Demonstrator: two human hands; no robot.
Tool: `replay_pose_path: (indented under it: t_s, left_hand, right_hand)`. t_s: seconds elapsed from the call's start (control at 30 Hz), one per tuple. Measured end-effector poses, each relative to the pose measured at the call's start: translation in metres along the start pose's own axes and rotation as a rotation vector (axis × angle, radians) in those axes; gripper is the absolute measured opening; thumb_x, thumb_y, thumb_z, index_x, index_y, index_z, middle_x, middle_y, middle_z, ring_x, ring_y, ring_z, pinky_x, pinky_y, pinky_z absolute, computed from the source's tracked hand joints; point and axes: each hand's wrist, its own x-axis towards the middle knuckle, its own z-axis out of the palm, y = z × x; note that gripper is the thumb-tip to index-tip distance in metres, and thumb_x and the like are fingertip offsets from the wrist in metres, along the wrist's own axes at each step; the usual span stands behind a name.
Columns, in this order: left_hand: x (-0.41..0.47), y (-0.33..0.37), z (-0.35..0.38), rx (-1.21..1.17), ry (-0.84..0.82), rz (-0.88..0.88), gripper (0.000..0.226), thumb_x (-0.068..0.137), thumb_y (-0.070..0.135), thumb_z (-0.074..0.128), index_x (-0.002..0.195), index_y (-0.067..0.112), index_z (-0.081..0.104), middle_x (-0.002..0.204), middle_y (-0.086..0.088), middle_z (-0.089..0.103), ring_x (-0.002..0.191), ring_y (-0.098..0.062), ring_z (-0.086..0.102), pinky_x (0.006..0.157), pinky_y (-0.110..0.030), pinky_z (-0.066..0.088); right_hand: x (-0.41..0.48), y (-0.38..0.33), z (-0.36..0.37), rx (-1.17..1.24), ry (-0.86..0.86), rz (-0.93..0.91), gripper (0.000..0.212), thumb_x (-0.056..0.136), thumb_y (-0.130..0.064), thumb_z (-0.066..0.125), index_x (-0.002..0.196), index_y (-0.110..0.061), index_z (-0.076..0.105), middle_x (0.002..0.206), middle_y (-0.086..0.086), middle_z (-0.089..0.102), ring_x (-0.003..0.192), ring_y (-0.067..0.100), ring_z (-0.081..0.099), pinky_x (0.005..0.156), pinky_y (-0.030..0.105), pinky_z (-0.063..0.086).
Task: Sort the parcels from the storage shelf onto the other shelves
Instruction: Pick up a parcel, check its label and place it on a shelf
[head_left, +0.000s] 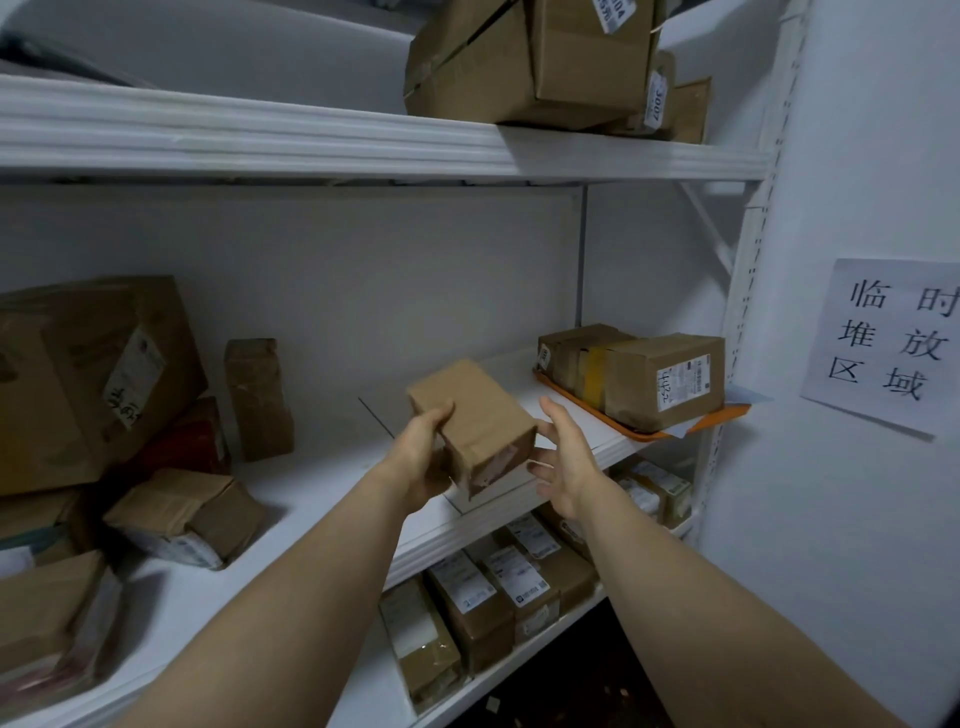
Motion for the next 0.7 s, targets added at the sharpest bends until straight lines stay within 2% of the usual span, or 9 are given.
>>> replay_pose_path:
  t_s: [0.07, 0.13, 0.23, 0.3, 0.43, 0.57, 0.6, 0.63, 0.7]
  left_hand:
    - [-0.001, -0.003, 0.002, -0.065, 0.014, -0.083, 0.037, 0.090, 0.046, 0.058, 0.098, 0.010, 0.055, 0.092, -0.012, 0.060, 0.086, -0.027, 0.060, 0.092, -0.041, 0.049]
    - [-0.001, -0.010, 0.005, -0.021, 0.049, -0.115, 0.043, 0.092, 0.050, 0.053, 0.087, 0.007, 0.053, 0.087, -0.012, 0.055, 0.081, -0.027, 0.058, 0.091, -0.044, 0.050]
    - [-0.001, -0.018, 0.009, -0.025, 0.039, -0.193, 0.056, 0.091, 0.058, 0.046, 0.104, 0.004, 0.054, 0.096, -0.014, 0.058, 0.088, -0.030, 0.061, 0.086, -0.043, 0.051]
    - [-0.006, -0.020, 0.009, -0.062, 0.035, -0.201, 0.054, 0.093, 0.056, 0.044, 0.103, 0.004, 0.054, 0.097, -0.015, 0.058, 0.086, -0.030, 0.061, 0.083, -0.045, 0.052]
    - [-0.013, -0.026, 0.011, -0.063, 0.004, -0.183, 0.040, 0.096, 0.045, 0.045, 0.100, 0.005, 0.051, 0.104, -0.019, 0.054, 0.090, -0.037, 0.058, 0.072, -0.051, 0.051]
    - [-0.021, -0.043, 0.015, -0.044, -0.009, -0.172, 0.035, 0.096, 0.033, 0.044, 0.117, 0.007, 0.053, 0.107, -0.018, 0.060, 0.095, -0.033, 0.060, 0.077, -0.045, 0.051]
    - [-0.023, -0.047, 0.017, -0.006, -0.015, -0.165, 0.034, 0.095, 0.032, 0.045, 0.118, 0.007, 0.053, 0.107, -0.018, 0.060, 0.095, -0.032, 0.059, 0.076, -0.044, 0.051]
    - [-0.025, -0.051, 0.019, 0.040, -0.028, -0.159, 0.034, 0.094, 0.033, 0.048, 0.116, 0.008, 0.053, 0.107, -0.016, 0.059, 0.094, -0.030, 0.058, 0.073, -0.042, 0.051]
    - [-0.035, -0.059, 0.028, 0.131, -0.075, -0.179, 0.028, 0.091, 0.038, 0.054, 0.104, 0.014, 0.056, 0.101, -0.012, 0.059, 0.089, -0.025, 0.057, 0.071, -0.037, 0.047]
  right_hand:
    - [-0.005, 0.001, -0.002, 0.056, -0.059, 0.023, 0.049, 0.086, -0.057, 0.056, 0.122, -0.024, 0.055, 0.119, 0.011, 0.059, 0.118, 0.030, 0.053, 0.105, 0.049, 0.038]
    - [-0.011, 0.002, -0.001, 0.088, -0.092, 0.020, 0.043, 0.083, -0.052, 0.063, 0.113, -0.021, 0.059, 0.110, 0.012, 0.065, 0.107, 0.029, 0.060, 0.094, 0.046, 0.049]
    - [-0.017, 0.002, -0.003, 0.067, -0.066, -0.002, 0.040, 0.083, -0.052, 0.064, 0.101, -0.017, 0.063, 0.100, 0.013, 0.069, 0.097, 0.028, 0.064, 0.083, 0.041, 0.054]
    - [-0.020, 0.001, -0.007, 0.062, -0.038, 0.003, 0.041, 0.084, -0.057, 0.060, 0.096, -0.018, 0.062, 0.094, 0.012, 0.069, 0.092, 0.026, 0.065, 0.076, 0.038, 0.054]
    - [-0.030, 0.003, -0.015, -0.092, -0.028, -0.003, 0.055, 0.073, -0.061, 0.069, 0.105, -0.017, 0.064, 0.099, 0.009, 0.070, 0.094, 0.025, 0.065, 0.064, 0.032, 0.053]
    - [-0.042, 0.006, -0.029, -0.278, -0.070, -0.010, 0.058, 0.075, -0.040, 0.077, 0.121, -0.012, 0.055, 0.116, 0.009, 0.062, 0.098, 0.020, 0.061, 0.075, 0.034, 0.053]
    - [-0.044, 0.009, -0.034, -0.387, -0.067, -0.043, 0.064, 0.075, -0.033, 0.078, 0.127, -0.015, 0.047, 0.120, 0.007, 0.059, 0.101, 0.019, 0.059, 0.081, 0.034, 0.052]
    - [-0.044, 0.013, -0.036, -0.499, -0.062, -0.087, 0.079, 0.074, -0.027, 0.079, 0.140, -0.016, 0.036, 0.126, 0.005, 0.057, 0.106, 0.019, 0.057, 0.086, 0.033, 0.051]
    - [-0.048, 0.021, -0.041, -0.605, -0.052, -0.152, 0.097, 0.073, -0.018, 0.079, 0.150, -0.016, 0.022, 0.134, 0.004, 0.052, 0.117, 0.020, 0.052, 0.092, 0.028, 0.046]
